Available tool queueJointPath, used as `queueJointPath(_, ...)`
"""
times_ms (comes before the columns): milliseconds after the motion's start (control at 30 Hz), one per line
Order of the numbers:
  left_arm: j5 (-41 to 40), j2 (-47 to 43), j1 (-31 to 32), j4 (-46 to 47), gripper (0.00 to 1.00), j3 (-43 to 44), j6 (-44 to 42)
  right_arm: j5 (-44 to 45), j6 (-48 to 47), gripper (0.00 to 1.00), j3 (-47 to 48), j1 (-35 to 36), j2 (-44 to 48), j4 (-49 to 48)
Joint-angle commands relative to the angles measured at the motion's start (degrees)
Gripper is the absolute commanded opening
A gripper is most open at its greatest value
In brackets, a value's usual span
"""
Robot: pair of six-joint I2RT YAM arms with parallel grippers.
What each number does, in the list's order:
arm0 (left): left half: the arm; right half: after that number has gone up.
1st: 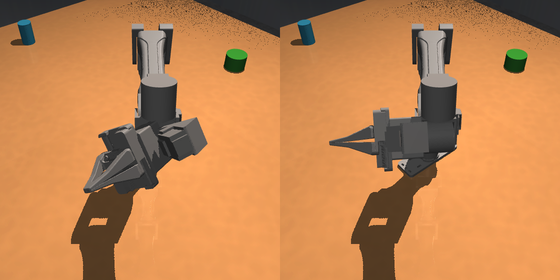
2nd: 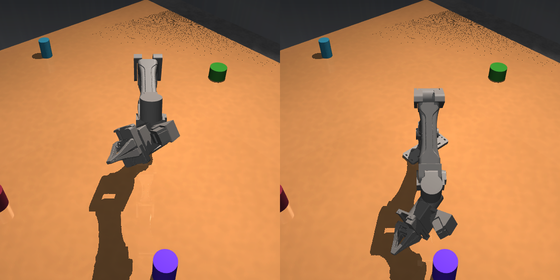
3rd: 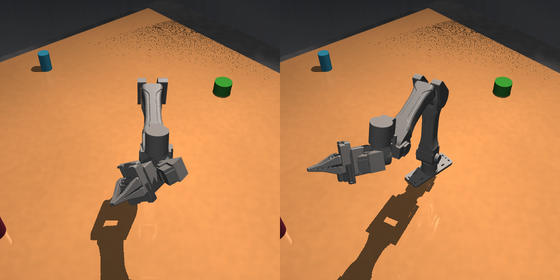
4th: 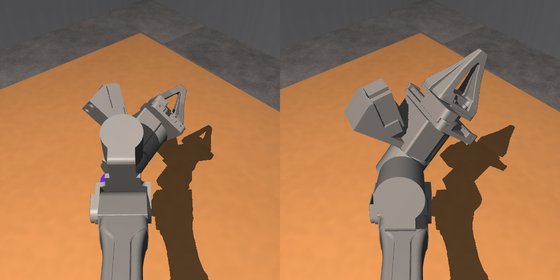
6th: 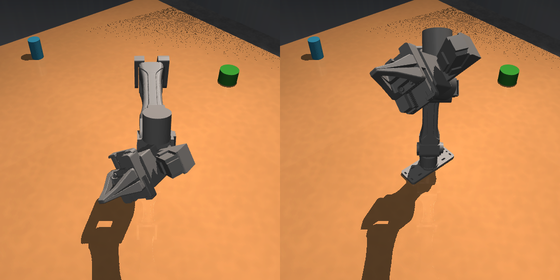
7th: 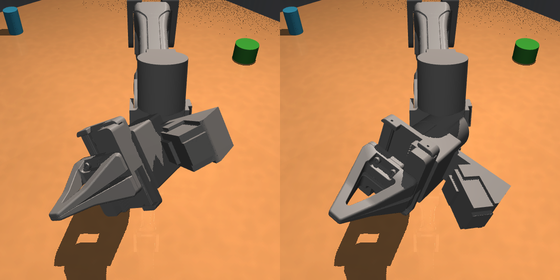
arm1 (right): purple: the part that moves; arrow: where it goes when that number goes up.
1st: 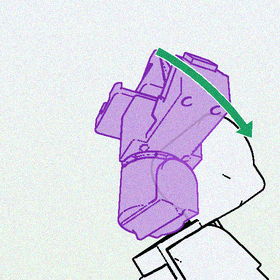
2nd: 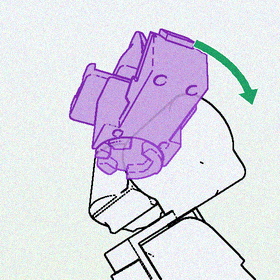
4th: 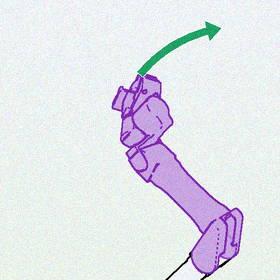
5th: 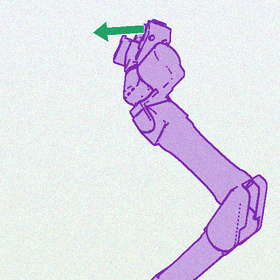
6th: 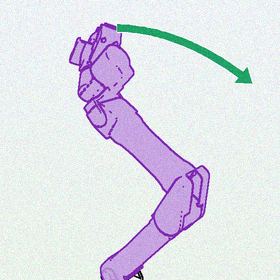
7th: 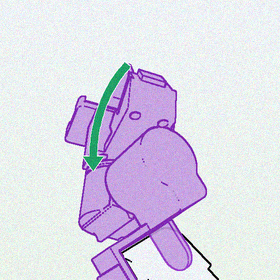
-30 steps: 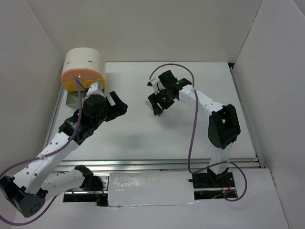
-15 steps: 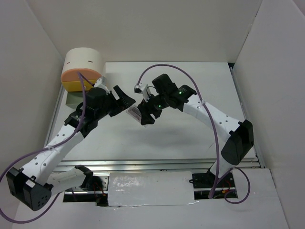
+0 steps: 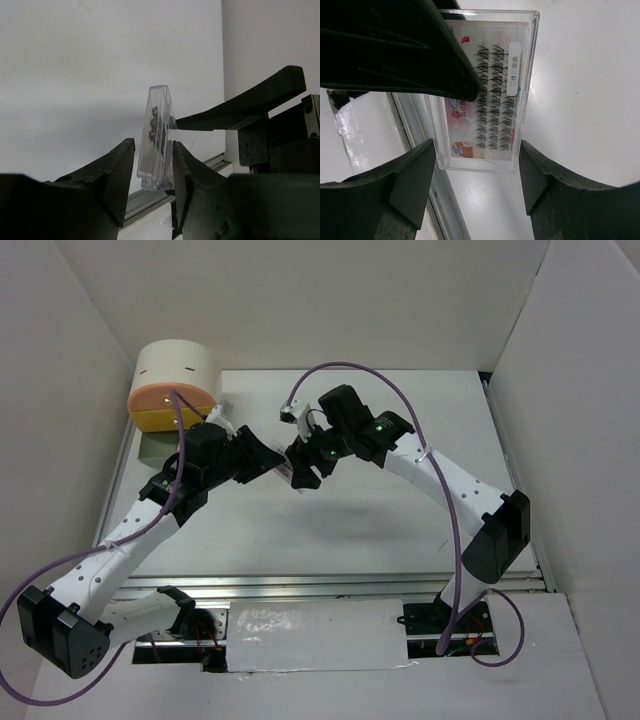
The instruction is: Organize the makeup
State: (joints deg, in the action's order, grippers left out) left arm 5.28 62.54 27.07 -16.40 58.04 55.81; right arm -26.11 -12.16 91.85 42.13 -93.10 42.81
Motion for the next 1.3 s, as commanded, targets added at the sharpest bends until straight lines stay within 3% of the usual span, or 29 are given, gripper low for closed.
queueJointPath(0,-0.3,0.0,-0.3,0.9,0.48,1.2,-0.9,0.7,0.0,0.43,2.6,0.5,-0.8,-1.5)
queueJointPath(200,-3.7,0.1,-0.6,-1.0,0.31,3.0,-1.7,-0.4,0.2,0.44,1.2,0.6,0.2,-3.2)
queueJointPath(433,-5.0,-3.4,-1.2,3.4,0.21,-0.6,1.1,-0.9,0.2,0.49,-0.3,0.5,2.0,-4.9)
queueJointPath(533,-6.9,-4.8,-1.7,2.3,0.20,-0.7,2.1,0.3,0.6,0.64,-1.9,0.5,3.4,-6.6)
queueJointPath(667,-11.5,-5.6,-3.2,-0.6,0.21,0.6,1.9,3.3,2.1,0.92,-5.9,0.1,6.2,-9.7)
queueJointPath(767,-9.9,-5.0,-7.8,-2.0,0.19,0.8,2.3,4.1,3.5,0.95,-9.0,-0.6,9.6,-13.2)
queueJointPath(833,-5.9,-4.1,-13.8,-2.5,0.19,0.2,3.2,5.2,4.2,1.00,-11.1,-1.5,12.4,-14.2)
queueJointPath(1000,2.6,-0.9,-30.1,-1.0,0.21,-1.4,4.6,7.7,5.2,1.00,-14.8,-2.5,17.4,-15.0)
queueJointPath(1133,11.1,2.9,-41.8,5.9,0.22,-4.1,6.9,9.1,7.0,1.00,-18.3,-2.5,20.2,-17.0)
queueJointPath(1267,12.1,10.6,-44.5,5.4,0.23,0.8,7.2,7.2,7.2,1.00,-20.0,-2.4,21.1,-17.8)
